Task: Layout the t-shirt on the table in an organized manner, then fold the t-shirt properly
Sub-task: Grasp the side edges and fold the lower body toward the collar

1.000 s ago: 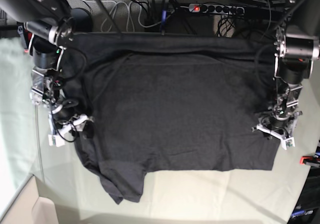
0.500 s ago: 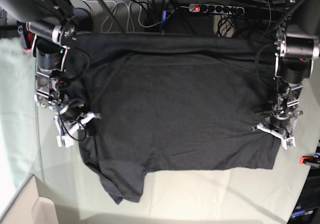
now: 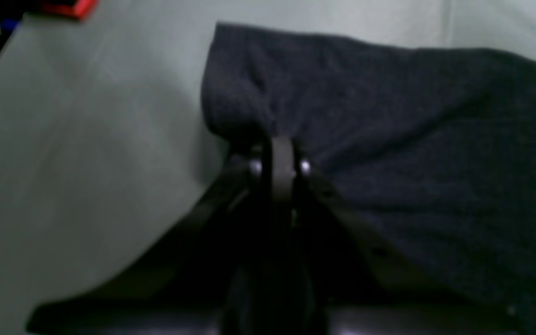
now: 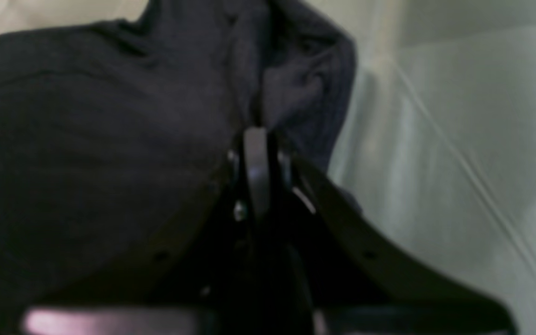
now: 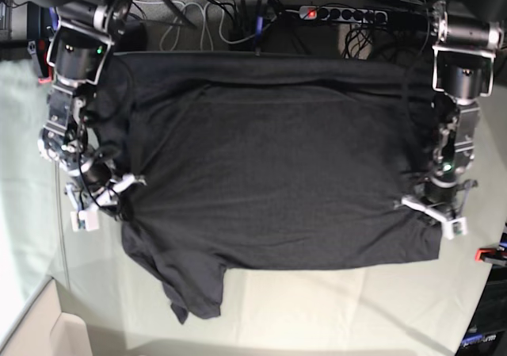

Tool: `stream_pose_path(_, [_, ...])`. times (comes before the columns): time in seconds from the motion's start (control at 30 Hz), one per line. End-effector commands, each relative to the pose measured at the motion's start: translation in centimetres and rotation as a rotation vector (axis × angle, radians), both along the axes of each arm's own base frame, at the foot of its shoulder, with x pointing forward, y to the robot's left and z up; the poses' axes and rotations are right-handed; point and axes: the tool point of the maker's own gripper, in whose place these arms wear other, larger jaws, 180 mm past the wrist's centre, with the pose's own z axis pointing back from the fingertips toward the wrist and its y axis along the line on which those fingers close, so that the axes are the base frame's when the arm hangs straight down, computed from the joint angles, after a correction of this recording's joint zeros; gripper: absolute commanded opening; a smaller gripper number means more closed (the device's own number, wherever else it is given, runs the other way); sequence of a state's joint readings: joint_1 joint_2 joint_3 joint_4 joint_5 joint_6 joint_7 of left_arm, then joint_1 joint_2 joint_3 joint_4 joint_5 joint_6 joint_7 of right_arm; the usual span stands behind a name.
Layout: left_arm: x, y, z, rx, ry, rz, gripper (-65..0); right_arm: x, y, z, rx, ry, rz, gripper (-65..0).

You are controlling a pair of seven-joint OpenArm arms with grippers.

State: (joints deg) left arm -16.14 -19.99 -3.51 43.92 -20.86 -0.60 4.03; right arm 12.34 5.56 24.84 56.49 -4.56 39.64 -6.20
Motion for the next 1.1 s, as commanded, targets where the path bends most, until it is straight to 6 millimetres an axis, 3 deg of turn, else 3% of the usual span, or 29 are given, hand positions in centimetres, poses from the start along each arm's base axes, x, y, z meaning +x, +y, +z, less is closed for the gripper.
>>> stream_pose_path(0.0, [0.7,2.1,2.4,0.018,-0.063,0.039,-65.0,0.9,-0.5,2.0,-0.002,-0.068,-0.007,-65.0])
stream_pose_path(0.2, [-0.2,3.3,4.8,-0.017,-0.082,0.083,-65.0,-1.4,-0.4,2.4,-0.039,-0.088,-0.001,-65.0])
stream_pose_path(0.4, [-2.6,3.9,5.7,-0.02,-0.076,0.099,-65.0,-4.1,0.4,3.0,-0.069,-0.109,0.007,-65.0])
stream_pose_path(0.57, [-6.1,4.9,4.9,-0.009,-0.04,0.124,-65.0,-7.1,0.3,2.6,-0.045,-0.094,-0.006,-65.0])
stream_pose_path(0.73, [-8.7,4.6,3.8,0.01,-0.001,0.107,-65.0,-9.7,0.3,2.6,-0.016,-0.087,-0.015,-65.0])
stream_pose_path(0.93, [-10.6,4.3,3.2,0.023,0.024,0.091,-65.0,-12.0,0.5,2.3,-0.028,-0.062,-0.008,-65.0])
stream_pose_path(1.07, [-11.2,4.3,2.5,0.019,0.046,0.095,-65.0,-12.4,0.6,1.9,-0.026,-0.048,-0.007,-65.0])
